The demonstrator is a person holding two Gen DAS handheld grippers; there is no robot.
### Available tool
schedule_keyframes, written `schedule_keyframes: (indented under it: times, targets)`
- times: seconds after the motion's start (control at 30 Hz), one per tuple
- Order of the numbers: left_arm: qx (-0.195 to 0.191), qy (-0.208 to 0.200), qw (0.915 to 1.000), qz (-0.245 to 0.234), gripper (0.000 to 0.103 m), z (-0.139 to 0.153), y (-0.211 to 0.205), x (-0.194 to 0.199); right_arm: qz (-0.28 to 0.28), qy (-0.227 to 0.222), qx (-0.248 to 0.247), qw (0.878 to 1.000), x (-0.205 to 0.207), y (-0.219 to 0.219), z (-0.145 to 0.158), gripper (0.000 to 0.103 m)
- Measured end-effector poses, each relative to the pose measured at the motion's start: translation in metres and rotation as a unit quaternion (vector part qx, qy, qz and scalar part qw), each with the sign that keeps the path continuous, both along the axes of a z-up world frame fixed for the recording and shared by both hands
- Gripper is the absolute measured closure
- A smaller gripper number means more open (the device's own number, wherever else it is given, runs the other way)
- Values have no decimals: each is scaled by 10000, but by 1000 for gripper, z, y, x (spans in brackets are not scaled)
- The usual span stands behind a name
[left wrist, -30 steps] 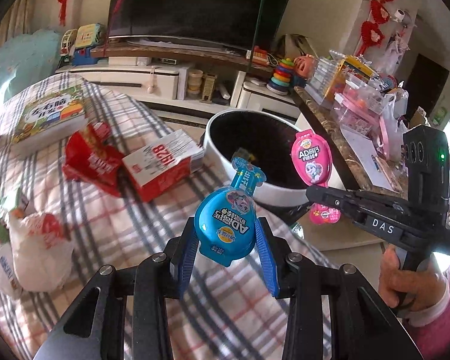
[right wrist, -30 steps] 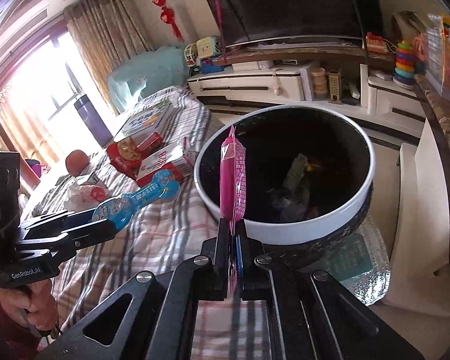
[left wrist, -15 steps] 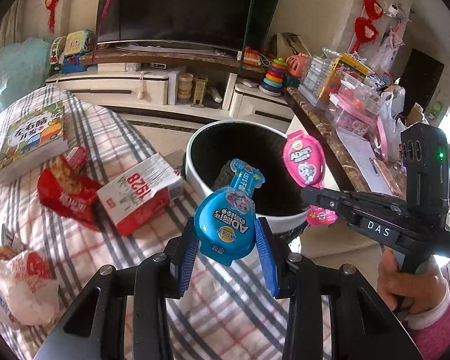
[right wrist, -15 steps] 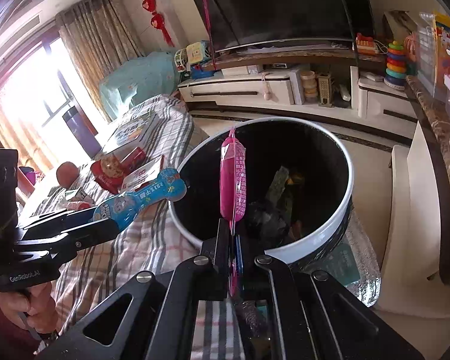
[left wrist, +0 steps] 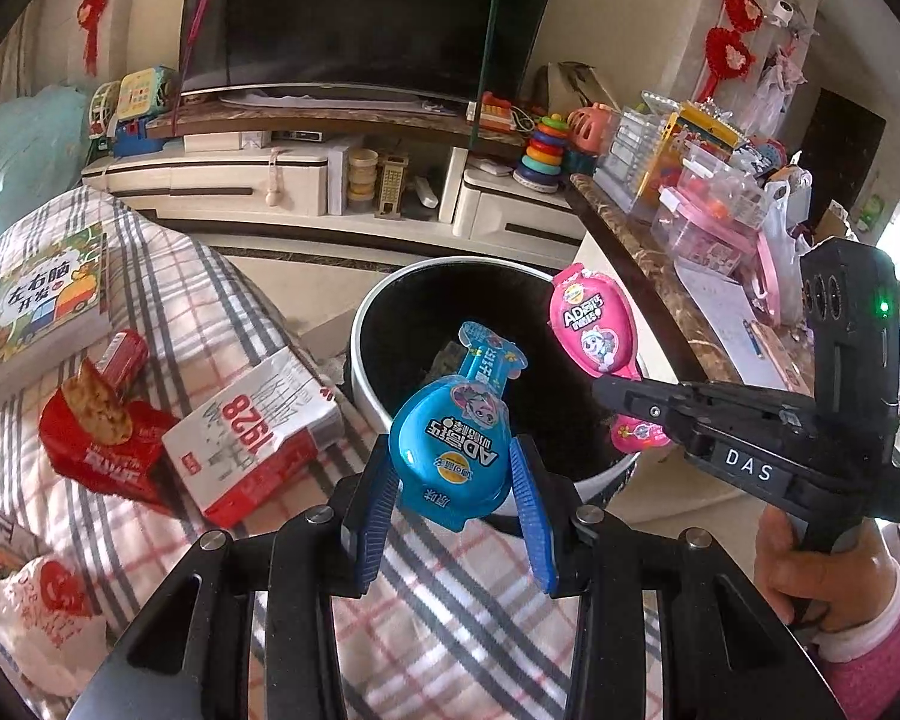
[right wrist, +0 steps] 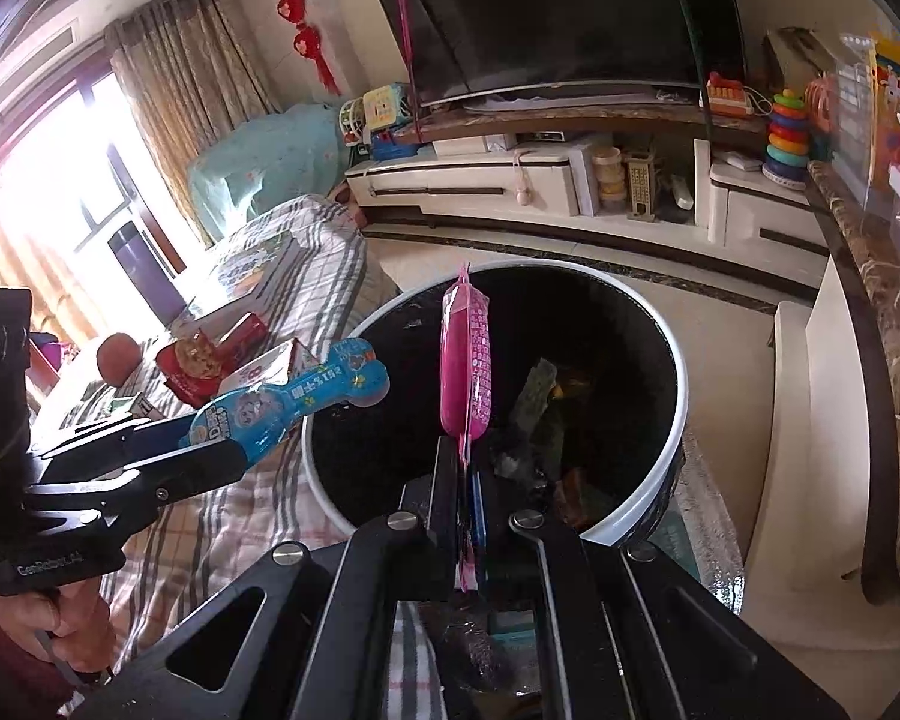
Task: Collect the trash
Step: 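Carry both items over the bin and open both tools to drop them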
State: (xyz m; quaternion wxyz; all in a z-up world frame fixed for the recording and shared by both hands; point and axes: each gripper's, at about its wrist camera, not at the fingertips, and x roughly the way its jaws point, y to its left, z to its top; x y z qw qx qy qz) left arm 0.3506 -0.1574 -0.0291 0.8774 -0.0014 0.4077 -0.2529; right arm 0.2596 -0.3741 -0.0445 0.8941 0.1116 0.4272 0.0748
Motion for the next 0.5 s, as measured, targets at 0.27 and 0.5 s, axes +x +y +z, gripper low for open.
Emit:
schedule_keyframes:
  times: [0.27,0.5]
  targets:
    - [59,61,10000,-10,67,-5,-9,11,-44,92,8,9999,11,-8,-7,100]
    - [113,67,9999,-24,68,-9,-18,18,-55,177,9,9998,20,-12,-13,100]
